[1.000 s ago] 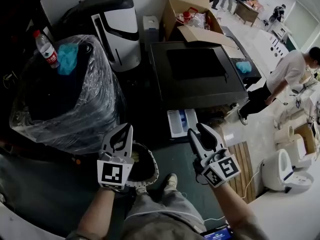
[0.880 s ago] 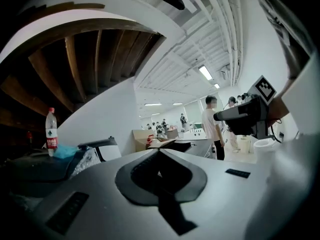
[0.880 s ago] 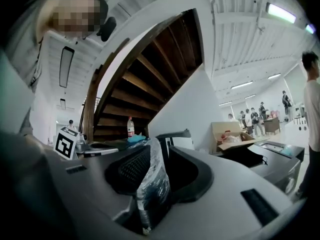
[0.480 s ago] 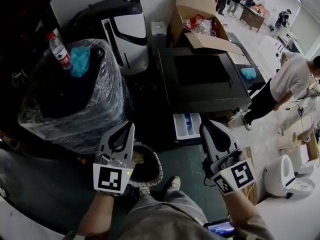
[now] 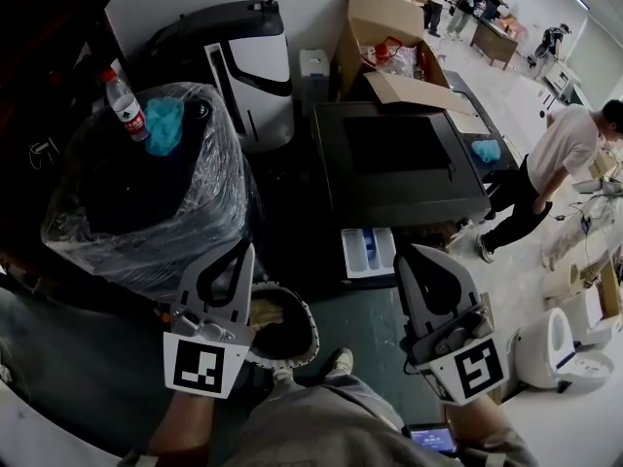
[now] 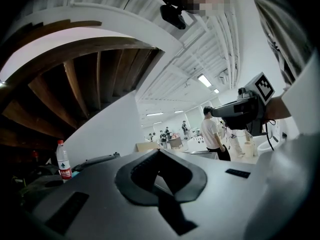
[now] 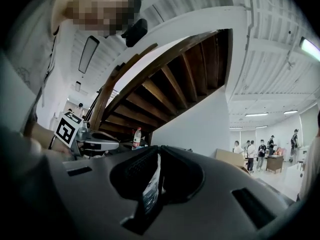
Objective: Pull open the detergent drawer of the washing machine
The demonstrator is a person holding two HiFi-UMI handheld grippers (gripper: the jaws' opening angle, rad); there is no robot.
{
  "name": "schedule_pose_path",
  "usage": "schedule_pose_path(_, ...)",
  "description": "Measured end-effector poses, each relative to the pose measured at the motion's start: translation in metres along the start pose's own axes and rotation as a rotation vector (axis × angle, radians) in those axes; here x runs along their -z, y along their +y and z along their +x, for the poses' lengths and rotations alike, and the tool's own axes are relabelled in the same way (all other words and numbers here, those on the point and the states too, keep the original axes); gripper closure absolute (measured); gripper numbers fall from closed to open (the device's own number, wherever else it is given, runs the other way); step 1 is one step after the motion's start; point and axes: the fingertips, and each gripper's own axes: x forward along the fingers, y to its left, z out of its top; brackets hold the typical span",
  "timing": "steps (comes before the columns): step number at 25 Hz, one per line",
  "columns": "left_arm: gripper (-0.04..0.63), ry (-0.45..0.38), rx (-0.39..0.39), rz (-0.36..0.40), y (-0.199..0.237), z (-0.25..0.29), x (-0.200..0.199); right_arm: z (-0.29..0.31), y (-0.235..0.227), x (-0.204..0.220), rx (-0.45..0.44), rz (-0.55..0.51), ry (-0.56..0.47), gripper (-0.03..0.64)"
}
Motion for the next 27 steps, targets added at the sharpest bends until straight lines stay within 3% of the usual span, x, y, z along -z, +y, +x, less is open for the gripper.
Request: schedule_pose_path(27,0.584,0.025,0.04,-0.008,-0.006,0.008,0.005,0.012,-0.001,0.005,-0.031,0.022,0.024,0.583)
